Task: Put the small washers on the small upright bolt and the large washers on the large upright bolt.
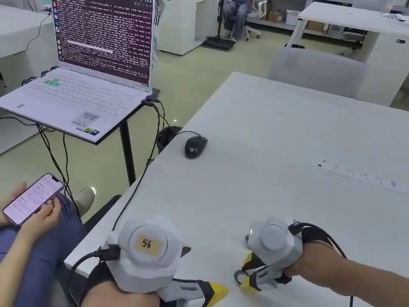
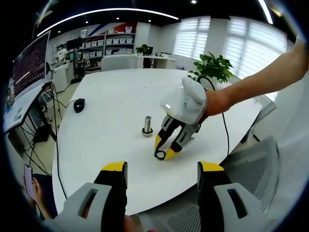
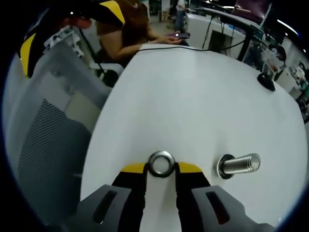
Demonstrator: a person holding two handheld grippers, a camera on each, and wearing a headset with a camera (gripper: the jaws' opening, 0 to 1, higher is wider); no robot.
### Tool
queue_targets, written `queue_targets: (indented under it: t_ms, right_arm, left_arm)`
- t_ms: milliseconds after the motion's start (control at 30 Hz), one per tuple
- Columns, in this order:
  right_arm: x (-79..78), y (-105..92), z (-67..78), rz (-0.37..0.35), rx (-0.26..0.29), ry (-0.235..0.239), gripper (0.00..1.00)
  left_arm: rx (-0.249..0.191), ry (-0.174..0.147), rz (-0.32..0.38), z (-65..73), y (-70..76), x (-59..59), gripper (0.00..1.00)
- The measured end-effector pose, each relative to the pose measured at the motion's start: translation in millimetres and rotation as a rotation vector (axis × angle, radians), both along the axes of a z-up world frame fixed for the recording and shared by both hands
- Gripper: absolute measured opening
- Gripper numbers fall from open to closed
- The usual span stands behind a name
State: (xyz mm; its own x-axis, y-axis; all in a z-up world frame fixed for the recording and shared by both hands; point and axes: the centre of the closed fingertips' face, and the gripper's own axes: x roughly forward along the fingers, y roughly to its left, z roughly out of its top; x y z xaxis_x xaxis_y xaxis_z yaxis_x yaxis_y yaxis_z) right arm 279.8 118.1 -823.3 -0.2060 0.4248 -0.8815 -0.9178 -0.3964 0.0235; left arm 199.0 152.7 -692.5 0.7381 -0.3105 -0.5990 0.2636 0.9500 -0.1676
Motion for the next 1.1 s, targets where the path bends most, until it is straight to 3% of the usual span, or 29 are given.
queue_targets:
  t_ms: [367, 467, 567, 767, 967, 1100]
  right_arm:
    - [4.1, 7.2, 15.6, -0.063, 0.059, 0.006, 0.23]
    - [9.2, 7.2, 22.2, -0.083, 0.082, -0.014, 0.23]
    - [20.8, 8.5, 38.1, -0.147, 0.133, -0.033, 0.23]
    - [45.0, 8.9, 63.9, -0.203, 0.196, -0.084, 0.23]
    - [63.3, 12.1, 78.6, -0.238, 0.230, -0.121, 0.23]
    - [76.4, 12.9, 78.1, -0.266, 0.227, -0.150, 0.23]
  left_arm:
    - [0.002, 0.001, -0.003, 0.3, -1.0, 0.4, 0.58]
    - [0.000, 0.000, 0.002, 0.6, -0.1, 0.5, 0.58]
    - [0.001, 0.001, -0.001, 0.2, -0.2, 0.7, 0.58]
    - [0.001, -0.003, -0.013, 1.3, -4.4, 4.7, 0.58]
    - [0.007, -0.010, -0.023, 3.9, -6.4, 9.1, 0.59]
    - [0.007, -0.012, -0.024, 5.0, -6.8, 10.2, 0.59]
